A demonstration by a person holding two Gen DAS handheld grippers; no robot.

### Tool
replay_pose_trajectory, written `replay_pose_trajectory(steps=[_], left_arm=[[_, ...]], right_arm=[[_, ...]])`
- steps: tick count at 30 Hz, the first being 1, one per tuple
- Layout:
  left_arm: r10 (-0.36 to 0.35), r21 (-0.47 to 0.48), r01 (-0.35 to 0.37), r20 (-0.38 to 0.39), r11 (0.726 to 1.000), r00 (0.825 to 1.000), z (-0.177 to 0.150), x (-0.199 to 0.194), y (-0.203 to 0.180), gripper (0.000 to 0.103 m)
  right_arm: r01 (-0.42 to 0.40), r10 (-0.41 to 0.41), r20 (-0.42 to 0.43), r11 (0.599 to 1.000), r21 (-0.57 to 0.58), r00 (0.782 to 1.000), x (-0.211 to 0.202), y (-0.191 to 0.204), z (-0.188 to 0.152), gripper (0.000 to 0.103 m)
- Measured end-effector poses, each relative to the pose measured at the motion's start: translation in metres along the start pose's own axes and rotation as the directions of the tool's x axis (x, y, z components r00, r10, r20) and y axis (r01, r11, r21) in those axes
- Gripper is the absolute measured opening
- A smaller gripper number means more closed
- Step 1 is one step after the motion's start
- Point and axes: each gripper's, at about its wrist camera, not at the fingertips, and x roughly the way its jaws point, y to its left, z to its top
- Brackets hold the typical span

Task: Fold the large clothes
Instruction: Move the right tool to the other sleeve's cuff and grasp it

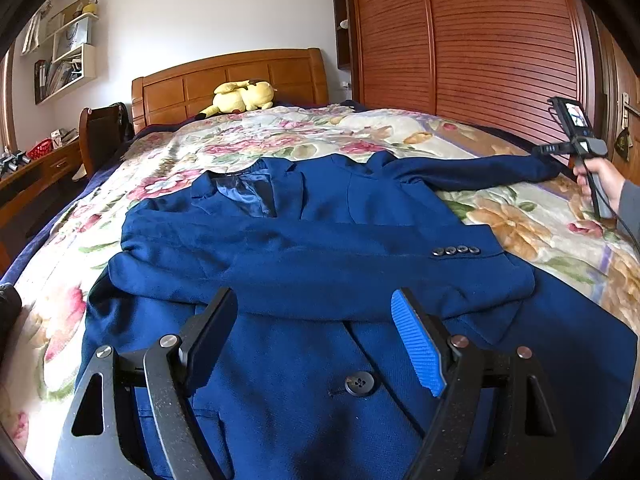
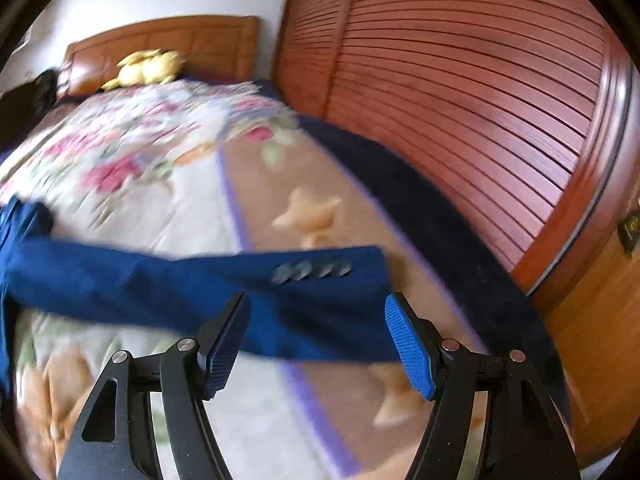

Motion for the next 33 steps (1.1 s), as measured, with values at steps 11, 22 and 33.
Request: replay_pose_trajectory(steps=[11,22,33], left_arm=[[-0.002,-0.002,0.002,-0.007,1.0,1.0,-0.003,0.003,0.0,0.08],[-0.007,-0.003,0.007,0.001,1.0,1.0,-0.003,0.0,0.002,0.08],[-0.032,-0.061,0.034,0.041,0.998,0.999,-0.001,-0.014,0.014,0.08]], right_arm=[[0.073,-0.04,-0.177,0.98,0.187,0.983,0.058,-0.015,-0.001,0.071],[0.064,-0.022,-0.271,0.987,0.146,0.962,0.079,-0.012,-0.016,0.06],[-0.081,0.083,-0.152,0.997,0.018,0.985,0.018,0.031,-0.008,0.006]])
